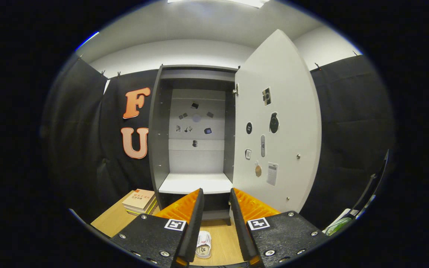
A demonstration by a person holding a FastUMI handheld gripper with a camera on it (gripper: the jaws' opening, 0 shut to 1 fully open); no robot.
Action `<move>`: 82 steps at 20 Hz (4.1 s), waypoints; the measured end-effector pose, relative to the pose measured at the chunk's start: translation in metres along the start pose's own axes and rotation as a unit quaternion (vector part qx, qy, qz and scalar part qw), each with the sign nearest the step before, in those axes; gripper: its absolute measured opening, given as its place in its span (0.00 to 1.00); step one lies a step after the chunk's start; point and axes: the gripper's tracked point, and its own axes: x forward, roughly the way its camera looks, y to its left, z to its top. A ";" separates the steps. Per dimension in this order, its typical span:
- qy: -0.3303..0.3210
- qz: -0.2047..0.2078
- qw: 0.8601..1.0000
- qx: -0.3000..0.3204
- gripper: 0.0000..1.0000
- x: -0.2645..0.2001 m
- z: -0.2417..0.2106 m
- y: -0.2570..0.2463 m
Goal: Open the shoe cabinet door, grab the shoes and put them into the shoe cabinet, then close the shoe cabinet door.
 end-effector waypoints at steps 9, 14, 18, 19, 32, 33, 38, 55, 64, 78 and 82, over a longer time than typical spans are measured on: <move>0.050 0.047 0.998 -0.002 0.46 0.019 -0.053 0.054; 0.086 0.062 0.994 0.001 0.46 0.032 -0.090 0.070; 0.123 0.060 0.991 -0.002 0.46 0.039 -0.130 0.072; 0.133 0.061 0.989 -0.003 0.46 0.043 -0.142 0.074; 0.302 0.077 0.950 -0.024 0.47 0.076 -0.335 0.091; 0.312 0.076 0.947 -0.019 0.46 0.078 -0.346 0.091; 0.344 0.078 0.936 -0.013 0.46 0.085 -0.383 0.088; 0.418 0.080 0.905 0.009 0.47 0.113 -0.471 0.088; 0.424 0.088 0.900 0.051 0.13 0.120 -0.474 0.095; 0.368 0.087 0.925 0.041 0.00 0.129 -0.415 0.090; 0.342 0.098 0.934 0.030 0.00 0.124 -0.373 0.091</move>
